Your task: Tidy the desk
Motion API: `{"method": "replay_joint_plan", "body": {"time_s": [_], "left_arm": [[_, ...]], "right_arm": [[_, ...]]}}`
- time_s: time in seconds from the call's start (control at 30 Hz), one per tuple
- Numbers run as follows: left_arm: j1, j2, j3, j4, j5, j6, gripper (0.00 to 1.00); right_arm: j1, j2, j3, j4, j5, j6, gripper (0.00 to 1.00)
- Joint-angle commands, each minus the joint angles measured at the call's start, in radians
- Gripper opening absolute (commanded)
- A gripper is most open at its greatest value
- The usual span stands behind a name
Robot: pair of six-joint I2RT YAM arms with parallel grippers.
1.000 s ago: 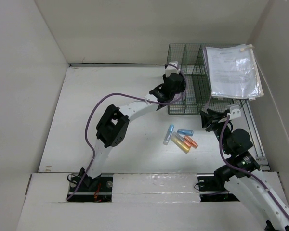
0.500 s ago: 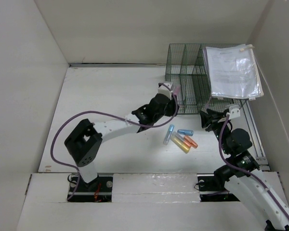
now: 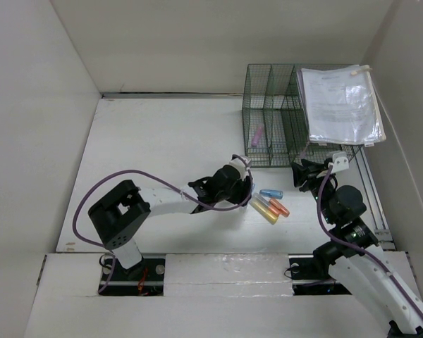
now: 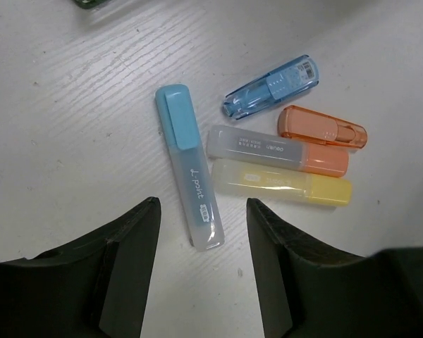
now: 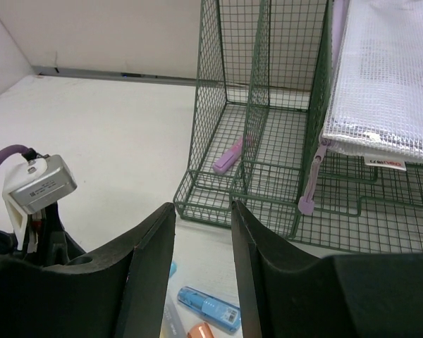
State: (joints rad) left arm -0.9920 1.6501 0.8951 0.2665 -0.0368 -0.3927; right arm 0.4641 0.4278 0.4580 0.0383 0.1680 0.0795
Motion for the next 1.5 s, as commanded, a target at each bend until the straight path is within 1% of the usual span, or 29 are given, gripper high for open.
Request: {"method": "replay_joint_plan", "body": {"time_s": [0.0,0.07,0.17,0.23,0.37,0.6,0.7,0.73,0.77,0.83,0.93,1.0,1.1,1.17,1.3,1.4,1.47], "left_arm": [[-0.004,-0.038,-0.03,0.034,0.021,0.031,0.48],[-0.032,-0.027,-0.033,0.022,0.014,0.049,0.47],[-0.066,0.028,0.011,-0.048,-0.066,0.054,0.46],[-0.082,0.046,0.016,-0.055,-0.092,0.058,0.45],[-0.091,0.077,0.037,-0.073,-0.12,0.057,0.45],[-0.091,0.149,0.074,-0.104,-0.166,0.058,0.41],[-0.091,0.171,0.085,-0.101,-0.178,0.057,0.27],[-0.091,0.171,0.088,-0.101,-0.181,0.058,0.18],[-0.091,0.174,0.09,-0.105,-0.186,0.057,0.13],[-0.091,0.168,0.088,-0.113,-0.218,0.052,0.07],[-0.091,0.149,0.074,-0.13,-0.281,0.045,0.01],[-0.091,0.128,0.074,-0.156,-0.346,0.029,0.0],[-0.091,0.076,0.077,-0.162,-0.396,0.017,0.0],[-0.091,0.047,0.097,-0.153,-0.405,0.006,0.0],[-0.08,0.002,0.169,-0.11,-0.365,0.008,0.0],[-0.039,0.032,0.264,-0.086,-0.307,-0.003,0.0],[-0.007,0.063,0.343,-0.073,-0.301,-0.015,0.0]], "right_arm": [[-0.005,0.005,0.004,0.066,-0.007,0.003,0.43],[-0.005,0.005,0.005,0.066,-0.007,0.003,0.43],[-0.005,0.009,0.004,0.068,-0.01,0.003,0.43],[-0.005,0.011,0.005,0.071,-0.01,0.005,0.43],[-0.005,0.017,0.005,0.071,-0.016,0.005,0.43],[-0.005,0.02,0.007,0.074,-0.021,0.005,0.43],[-0.005,0.019,0.005,0.072,-0.021,0.005,0.43],[-0.005,0.019,0.007,0.072,-0.021,0.005,0.43],[-0.005,0.019,0.008,0.072,-0.019,0.005,0.44],[-0.005,0.014,0.007,0.071,-0.015,0.003,0.43],[-0.005,0.011,0.005,0.069,-0.016,0.005,0.43],[-0.005,0.008,0.005,0.068,-0.016,0.005,0.43],[-0.005,0.005,0.005,0.068,-0.013,0.006,0.43],[-0.005,0.002,0.005,0.066,-0.013,0.006,0.43],[-0.005,0.002,0.005,0.066,-0.016,0.006,0.43],[-0.005,0.003,0.007,0.068,-0.022,0.006,0.43],[-0.005,0.0,0.008,0.066,-0.025,0.006,0.43]]}}
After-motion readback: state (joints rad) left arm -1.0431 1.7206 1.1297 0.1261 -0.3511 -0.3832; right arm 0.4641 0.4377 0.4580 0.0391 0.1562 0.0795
